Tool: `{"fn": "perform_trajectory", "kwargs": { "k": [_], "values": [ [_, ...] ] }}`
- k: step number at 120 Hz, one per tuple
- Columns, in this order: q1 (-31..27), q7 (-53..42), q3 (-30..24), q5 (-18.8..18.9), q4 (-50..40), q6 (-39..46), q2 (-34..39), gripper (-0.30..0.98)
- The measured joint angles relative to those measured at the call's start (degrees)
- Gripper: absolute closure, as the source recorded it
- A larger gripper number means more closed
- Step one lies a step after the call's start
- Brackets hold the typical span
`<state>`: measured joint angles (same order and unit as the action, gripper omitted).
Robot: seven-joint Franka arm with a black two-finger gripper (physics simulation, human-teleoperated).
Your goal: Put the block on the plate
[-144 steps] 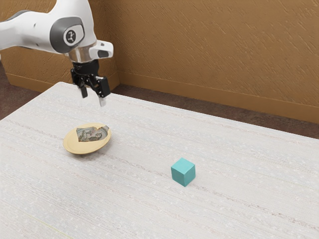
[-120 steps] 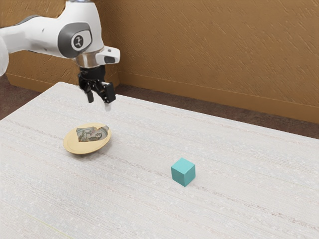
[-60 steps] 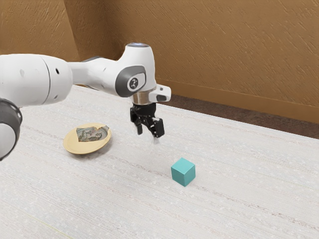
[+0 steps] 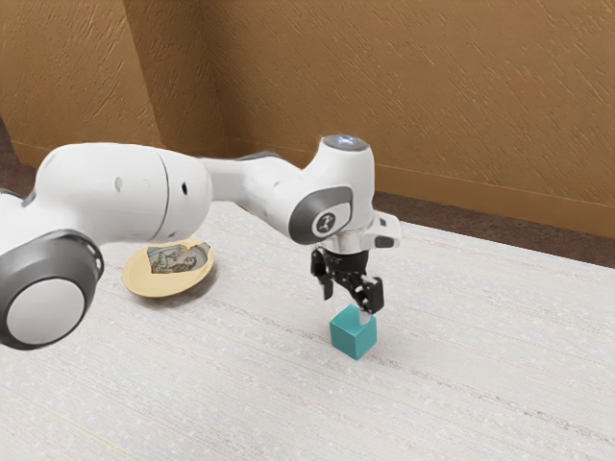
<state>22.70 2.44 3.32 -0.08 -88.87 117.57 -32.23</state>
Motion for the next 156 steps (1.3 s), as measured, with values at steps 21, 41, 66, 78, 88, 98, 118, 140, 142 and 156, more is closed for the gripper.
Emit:
{"fn": "perform_trajectory", "kwargs": {
  "k": [21, 41, 66, 78, 88, 98, 118, 140, 142, 156],
  "values": [
    [0.27, 5.03, -0.69, 2.61, -1.00, 4.04, -1.07, 0.00],
    [0.03, 8.69, -1.30, 2.97, -2.24, 6.78, -1.79, 0.00],
    [-1.62, 12.13, -2.63, 2.94, -3.94, 8.55, -1.81, 0.00],
    [-2.25, 13.41, -2.71, 3.09, -4.09, 8.93, -2.29, 0.00],
    [-2.82, 14.24, -3.30, 3.26, -4.01, 9.35, -2.88, 0.00],
    [-3.04, 14.84, -3.57, 3.80, -3.98, 9.85, -3.27, 0.03],
    [-3.25, 15.79, -4.56, 4.49, -3.80, 10.41, -3.62, 0.18],
    [-3.67, 16.73, -4.72, 4.79, -3.79, 10.82, -3.92, 0.26],
    [-3.68, 16.82, -4.72, 4.80, -3.79, 10.84, -3.92, 0.26],
    [-3.76, 17.32, -4.72, 4.84, -3.79, 10.84, -3.73, 0.29]
  ]
}}
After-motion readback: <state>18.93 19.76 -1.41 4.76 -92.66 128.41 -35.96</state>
